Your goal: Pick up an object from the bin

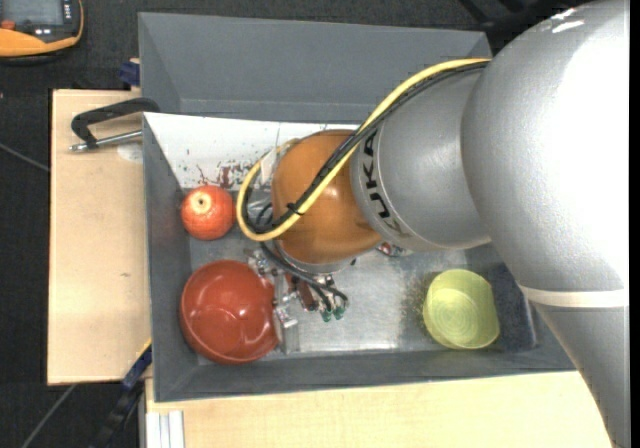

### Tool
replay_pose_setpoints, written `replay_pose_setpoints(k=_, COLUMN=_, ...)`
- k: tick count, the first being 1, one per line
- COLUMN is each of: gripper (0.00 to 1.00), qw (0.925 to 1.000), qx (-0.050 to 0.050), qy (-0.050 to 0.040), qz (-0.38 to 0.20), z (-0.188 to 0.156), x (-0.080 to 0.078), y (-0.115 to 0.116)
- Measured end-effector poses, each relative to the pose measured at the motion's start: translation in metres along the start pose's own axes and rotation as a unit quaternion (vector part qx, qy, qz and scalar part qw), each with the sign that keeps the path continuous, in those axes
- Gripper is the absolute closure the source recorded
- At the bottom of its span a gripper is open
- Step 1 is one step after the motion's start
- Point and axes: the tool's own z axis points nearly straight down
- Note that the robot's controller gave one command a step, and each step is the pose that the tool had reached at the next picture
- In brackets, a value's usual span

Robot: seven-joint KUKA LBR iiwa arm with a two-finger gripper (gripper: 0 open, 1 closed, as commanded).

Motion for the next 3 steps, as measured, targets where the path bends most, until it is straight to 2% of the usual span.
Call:
replay_pose_setpoints(k=1, gripper=0.0, qw=0.999, qx=0.006, qy=0.0033, qz=0.044, z=0.008, x=-0.037, y=-0.008)
replay_pose_setpoints(k=2, gripper=0.0, qw=0.9983, qx=0.007, qy=0.0033, qz=0.058, z=0.011, x=-0.083, y=-0.01)
replay_pose_setpoints(k=3, gripper=0.0, qw=0.9994, qx=0.008, qy=0.0022, qz=0.033, z=0.01, x=-0.087, y=-0.038)
